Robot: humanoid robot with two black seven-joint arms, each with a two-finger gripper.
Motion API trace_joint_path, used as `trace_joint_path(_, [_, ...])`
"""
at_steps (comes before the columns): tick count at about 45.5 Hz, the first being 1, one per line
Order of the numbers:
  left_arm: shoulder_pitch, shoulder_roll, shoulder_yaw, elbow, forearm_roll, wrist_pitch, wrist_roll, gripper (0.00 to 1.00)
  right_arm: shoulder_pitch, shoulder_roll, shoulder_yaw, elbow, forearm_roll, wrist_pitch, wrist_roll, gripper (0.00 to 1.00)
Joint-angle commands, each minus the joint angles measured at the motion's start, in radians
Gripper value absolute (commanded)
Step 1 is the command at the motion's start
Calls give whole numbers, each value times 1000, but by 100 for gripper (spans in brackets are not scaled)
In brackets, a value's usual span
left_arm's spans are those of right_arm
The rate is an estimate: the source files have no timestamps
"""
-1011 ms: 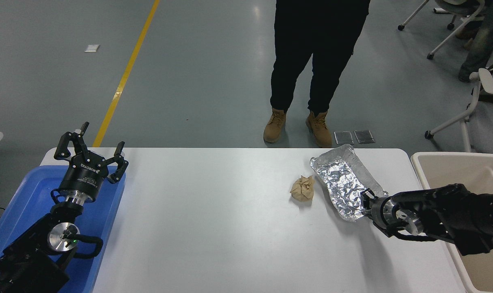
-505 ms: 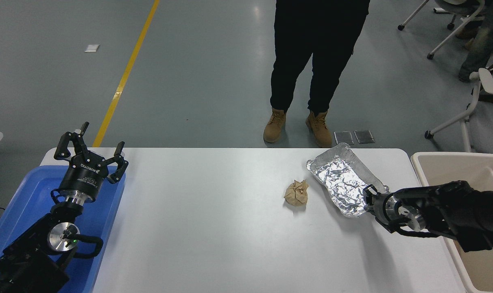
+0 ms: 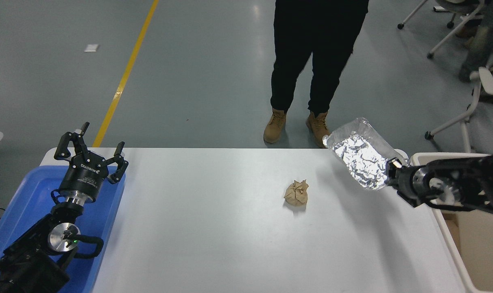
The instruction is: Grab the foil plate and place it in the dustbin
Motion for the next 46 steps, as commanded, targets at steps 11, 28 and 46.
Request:
trace_joint_path(11, [0,0,0,0,0,0,0,98,418,-140,-234,113,-10,188,-1,0])
trace_joint_path(28, [0,0,0,0,0,0,0,98,648,-201,-366,113,-53,297,-1,0])
trace_joint_path(46, [0,0,0,0,0,0,0,98,656,-206,-380,109,-60,301,-1,0])
